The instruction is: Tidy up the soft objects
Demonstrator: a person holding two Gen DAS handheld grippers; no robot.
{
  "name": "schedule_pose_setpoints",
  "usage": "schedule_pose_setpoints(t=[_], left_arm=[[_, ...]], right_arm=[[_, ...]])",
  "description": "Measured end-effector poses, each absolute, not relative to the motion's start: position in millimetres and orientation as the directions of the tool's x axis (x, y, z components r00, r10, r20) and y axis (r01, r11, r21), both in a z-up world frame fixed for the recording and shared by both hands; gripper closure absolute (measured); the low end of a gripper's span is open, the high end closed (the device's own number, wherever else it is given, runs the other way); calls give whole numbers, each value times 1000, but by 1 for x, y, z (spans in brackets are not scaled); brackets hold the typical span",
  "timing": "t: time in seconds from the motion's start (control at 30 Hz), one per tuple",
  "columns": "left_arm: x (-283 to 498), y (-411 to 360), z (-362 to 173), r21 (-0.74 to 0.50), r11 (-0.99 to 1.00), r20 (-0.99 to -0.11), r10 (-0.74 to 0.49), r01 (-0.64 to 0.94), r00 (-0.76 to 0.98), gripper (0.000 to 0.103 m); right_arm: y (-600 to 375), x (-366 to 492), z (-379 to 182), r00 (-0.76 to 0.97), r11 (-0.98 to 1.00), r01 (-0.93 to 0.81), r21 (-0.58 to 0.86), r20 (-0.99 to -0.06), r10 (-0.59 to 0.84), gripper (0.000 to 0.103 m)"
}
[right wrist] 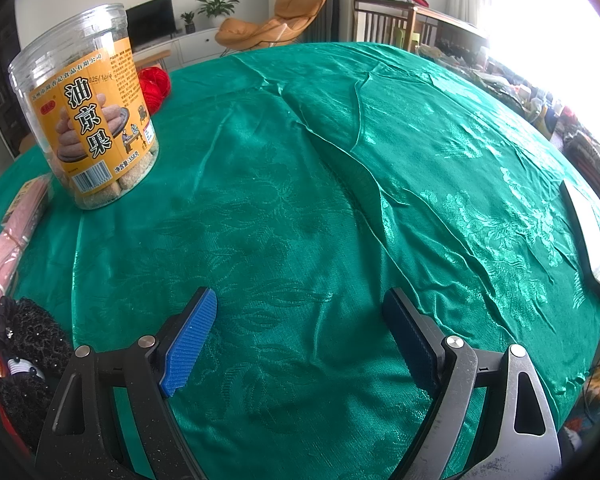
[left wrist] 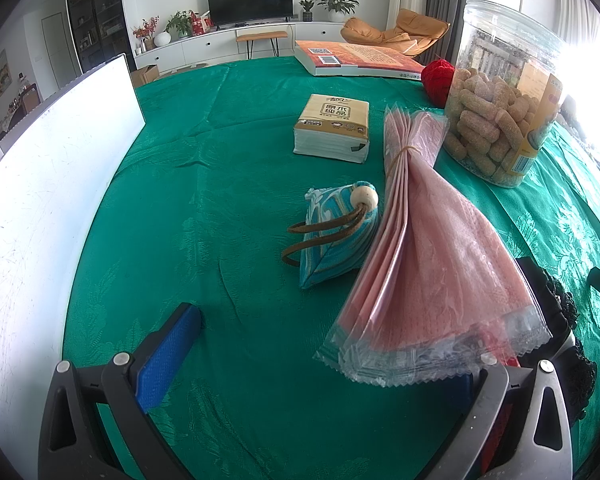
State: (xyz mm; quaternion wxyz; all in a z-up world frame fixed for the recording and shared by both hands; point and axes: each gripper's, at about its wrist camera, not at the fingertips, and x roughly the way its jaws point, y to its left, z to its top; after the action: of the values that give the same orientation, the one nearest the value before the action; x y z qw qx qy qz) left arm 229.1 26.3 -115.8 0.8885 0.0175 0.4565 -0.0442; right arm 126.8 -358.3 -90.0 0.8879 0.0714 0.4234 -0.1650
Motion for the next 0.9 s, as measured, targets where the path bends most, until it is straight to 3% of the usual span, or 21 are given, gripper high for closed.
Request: schedule_pose_setpoints(t=[0.23, 0.6, 0.63, 0.73, 0.83, 0.9], left_arm=[[195, 37, -110, -43, 985, -831, -129, 169, 541, 0], [174, 41, -111, -12, 980, -811, -125, 197, 571, 0], [173, 42, -111, -14, 980, -811, -127, 197, 571, 0], [168, 46, -110, -29, 979, -822, -138, 202, 552, 0], [156, 57, -108, -63, 980, -819, -159, 190, 551, 0], [150, 62, -111, -30, 984, -809, -127, 174, 574, 0]], right_arm=[[-357, 128, -91, 585, 937, 349, -13, -778, -229, 14], [-356, 126, -89, 600, 944, 330, 12, -774, -201, 14], [-355, 123, -86, 629, 949, 305, 73, -764, -144, 14], [-333, 108, -66, 718, 927, 19, 376, -650, 249, 15], [-295, 93, -61, 655, 889, -195, 415, -620, 433, 15], [-279, 92, -65, 604, 876, -246, 416, -641, 474, 16]])
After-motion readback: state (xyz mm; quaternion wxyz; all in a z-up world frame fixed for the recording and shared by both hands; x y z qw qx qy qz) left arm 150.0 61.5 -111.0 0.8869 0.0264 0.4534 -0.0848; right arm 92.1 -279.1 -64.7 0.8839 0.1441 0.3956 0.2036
